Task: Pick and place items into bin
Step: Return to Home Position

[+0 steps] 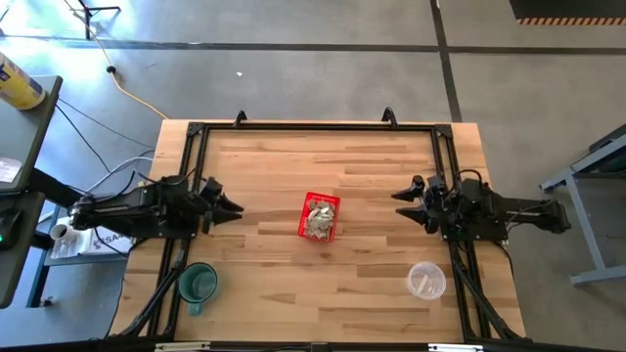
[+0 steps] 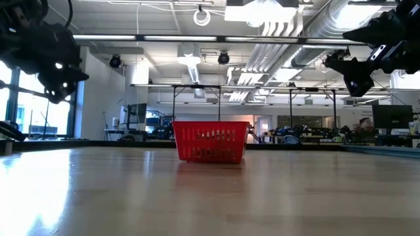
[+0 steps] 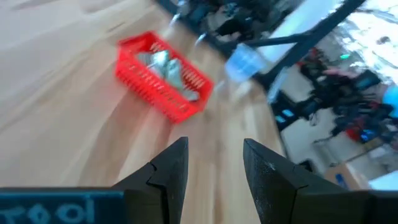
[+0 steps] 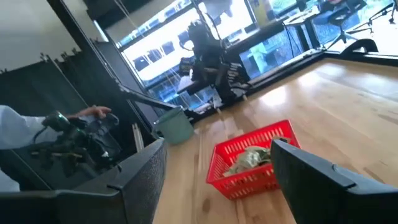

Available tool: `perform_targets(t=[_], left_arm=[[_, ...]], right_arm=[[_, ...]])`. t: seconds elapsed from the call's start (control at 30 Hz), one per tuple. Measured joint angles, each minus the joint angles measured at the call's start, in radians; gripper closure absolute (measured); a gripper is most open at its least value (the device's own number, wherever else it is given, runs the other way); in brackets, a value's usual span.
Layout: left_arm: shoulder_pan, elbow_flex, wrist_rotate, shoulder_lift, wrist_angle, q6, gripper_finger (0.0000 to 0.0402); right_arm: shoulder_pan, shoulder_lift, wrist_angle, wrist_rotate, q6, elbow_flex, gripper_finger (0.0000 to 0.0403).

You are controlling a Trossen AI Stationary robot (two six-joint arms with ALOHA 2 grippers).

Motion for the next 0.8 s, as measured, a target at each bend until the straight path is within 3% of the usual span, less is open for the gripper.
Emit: perform_targets(t=[0.43,0.8], left_arm=[[-0.134,-0.013,-0.014,0.026,0.061,0.001,0.0213],[-0.138,-0.013,-0.024,0.021,0.071,0.000,0.0213]], right_arm=[[0.057,0.018,-0.004,0.000,0.000,0.000,0.0125],[0.057,0.011,0.028,-0.002,0.000,0.000,0.0125]])
